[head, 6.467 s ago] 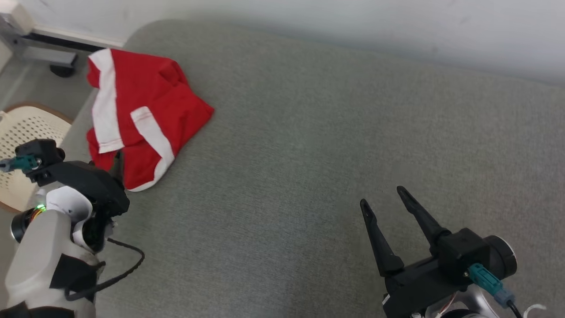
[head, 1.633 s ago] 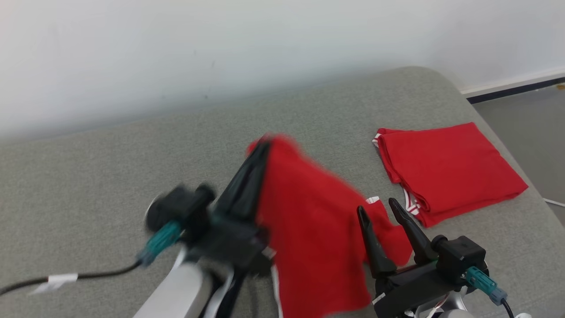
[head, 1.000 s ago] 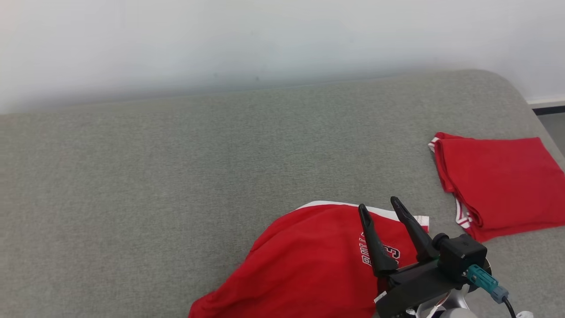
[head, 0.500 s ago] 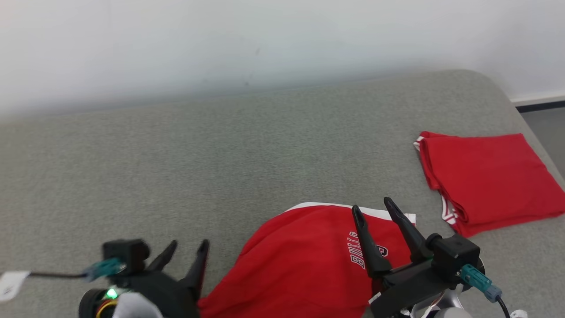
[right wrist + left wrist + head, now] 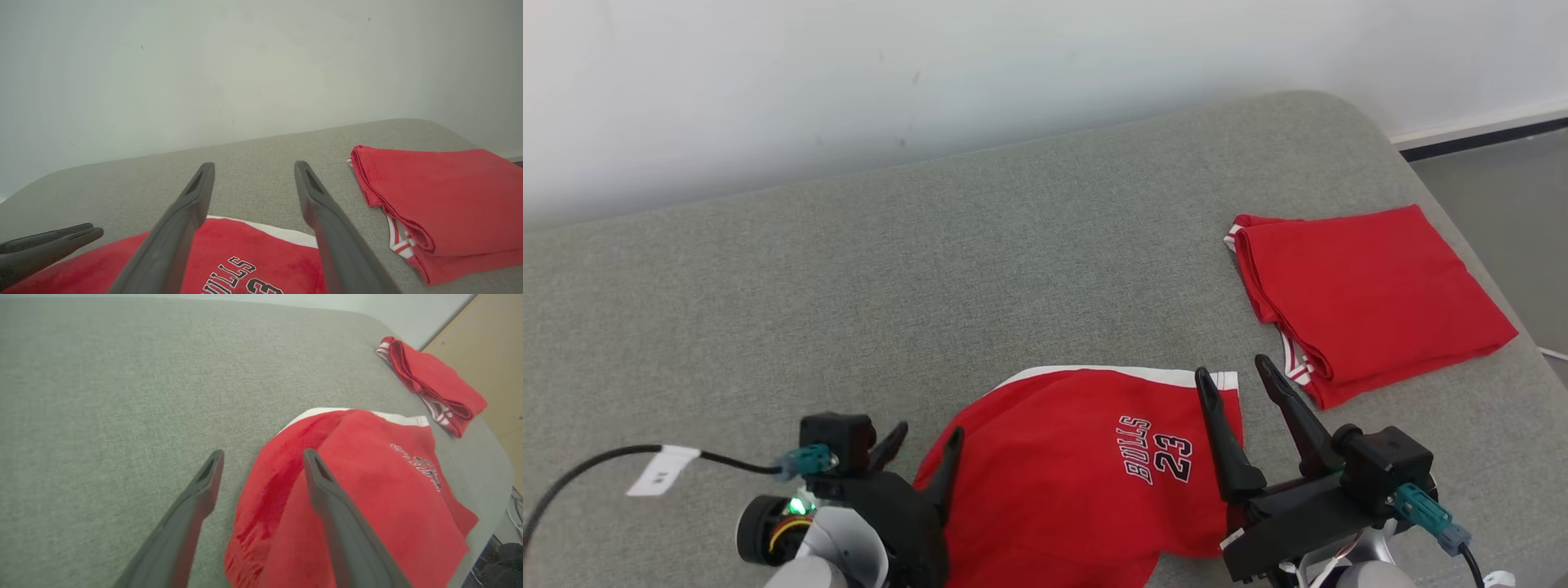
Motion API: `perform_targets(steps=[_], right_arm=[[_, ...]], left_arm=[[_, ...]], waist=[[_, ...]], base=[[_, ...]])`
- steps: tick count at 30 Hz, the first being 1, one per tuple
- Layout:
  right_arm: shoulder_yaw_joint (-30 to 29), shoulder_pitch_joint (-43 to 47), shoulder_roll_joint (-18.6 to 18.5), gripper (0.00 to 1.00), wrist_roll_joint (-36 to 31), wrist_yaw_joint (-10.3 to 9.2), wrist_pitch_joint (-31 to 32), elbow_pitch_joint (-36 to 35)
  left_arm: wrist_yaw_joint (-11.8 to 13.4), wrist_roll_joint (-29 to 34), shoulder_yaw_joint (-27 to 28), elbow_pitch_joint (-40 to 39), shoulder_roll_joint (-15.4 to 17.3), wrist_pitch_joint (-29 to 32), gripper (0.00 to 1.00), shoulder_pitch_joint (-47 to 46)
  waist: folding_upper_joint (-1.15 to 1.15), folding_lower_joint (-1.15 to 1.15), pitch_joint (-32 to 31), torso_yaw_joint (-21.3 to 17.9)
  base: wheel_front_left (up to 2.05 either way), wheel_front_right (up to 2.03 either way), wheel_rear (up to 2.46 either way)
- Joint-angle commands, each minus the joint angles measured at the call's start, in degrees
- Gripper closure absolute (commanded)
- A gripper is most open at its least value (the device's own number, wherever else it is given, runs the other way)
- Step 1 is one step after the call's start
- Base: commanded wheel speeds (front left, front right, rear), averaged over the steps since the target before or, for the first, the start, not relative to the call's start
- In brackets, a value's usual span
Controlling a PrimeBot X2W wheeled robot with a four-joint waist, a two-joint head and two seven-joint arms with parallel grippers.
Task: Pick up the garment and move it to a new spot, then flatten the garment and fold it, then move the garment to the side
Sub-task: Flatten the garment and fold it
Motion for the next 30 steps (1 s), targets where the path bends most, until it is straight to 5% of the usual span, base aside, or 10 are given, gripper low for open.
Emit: perform_targets(steps=[1,18,20,30], right_arm=[[0.2,0.1,0.1,0.0,-0.2,-0.14,-0.1,-0.2],[1.5,-0.5,0.1,0.0,0.0,-0.14,0.2,0.1],[1.6,-0.4,0.1,0.0,-0.1,-0.14,0.3,0.1],[0.8,0.9,0.1,0.0,-0.7,-0.14,0.7,-0.2]], left_arm=[[-0.4,0.7,-0.5,1.0,-0.2,0.3,0.0,-0.6],[-2.2,4.9,-7.1,18.2,-4.8,3.8,0.01,-8.0],[-2.2,5.6,-7.7,19.5,-5.1,3.3,1.0,-8.9],[1.8,12.6,-5.9,16.7,-3.8,-16.5,1.0,-14.9]], waist=[[0.0,-0.01,-0.4,0.5],[0.0,-0.01,-1.0,-0.7],[0.0,-0.01,-1.1,-1.1],[0.0,-0.01,-2.2,-0.2]], base=[[0.0,0.0,0.0],[0.0,0.0,0.0],[0.0,0.0,0.0],[0.0,0.0,0.0]])
